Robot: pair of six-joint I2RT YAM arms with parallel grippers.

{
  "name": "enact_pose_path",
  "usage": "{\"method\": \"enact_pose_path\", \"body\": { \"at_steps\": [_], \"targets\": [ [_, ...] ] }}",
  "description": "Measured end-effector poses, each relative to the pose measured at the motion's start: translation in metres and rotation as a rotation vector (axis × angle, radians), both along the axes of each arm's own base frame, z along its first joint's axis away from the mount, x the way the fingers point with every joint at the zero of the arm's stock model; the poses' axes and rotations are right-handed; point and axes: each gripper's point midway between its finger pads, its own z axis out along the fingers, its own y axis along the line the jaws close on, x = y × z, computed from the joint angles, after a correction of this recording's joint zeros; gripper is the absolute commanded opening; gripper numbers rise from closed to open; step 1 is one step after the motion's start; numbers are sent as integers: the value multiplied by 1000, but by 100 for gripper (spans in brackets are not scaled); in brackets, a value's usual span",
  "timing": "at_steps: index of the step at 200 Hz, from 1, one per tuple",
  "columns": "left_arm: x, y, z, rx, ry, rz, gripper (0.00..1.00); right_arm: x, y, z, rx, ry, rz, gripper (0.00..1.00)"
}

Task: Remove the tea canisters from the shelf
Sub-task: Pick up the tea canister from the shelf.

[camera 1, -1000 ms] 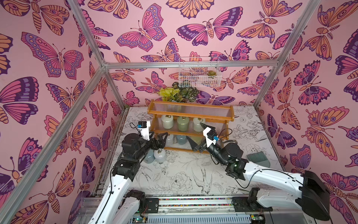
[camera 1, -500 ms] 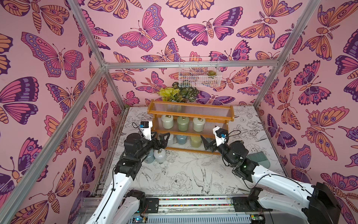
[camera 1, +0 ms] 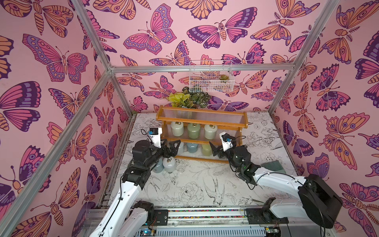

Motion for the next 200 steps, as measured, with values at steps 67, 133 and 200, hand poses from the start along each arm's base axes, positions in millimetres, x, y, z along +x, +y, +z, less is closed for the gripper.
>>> {"method": "enact_pose_path", "body": {
  "at_steps": [67, 133, 200],
  "targets": [
    [0, 0, 0, 0, 0, 0, 100, 24, 6, 9, 51, -27, -3, 99],
    [1, 0, -2, 2, 5, 0, 100, 31, 16, 14, 84, -60, 19, 99],
    [1, 0, -2, 9, 0, -3, 100, 52, 27, 7, 98, -75, 18, 99]
  ]
}}
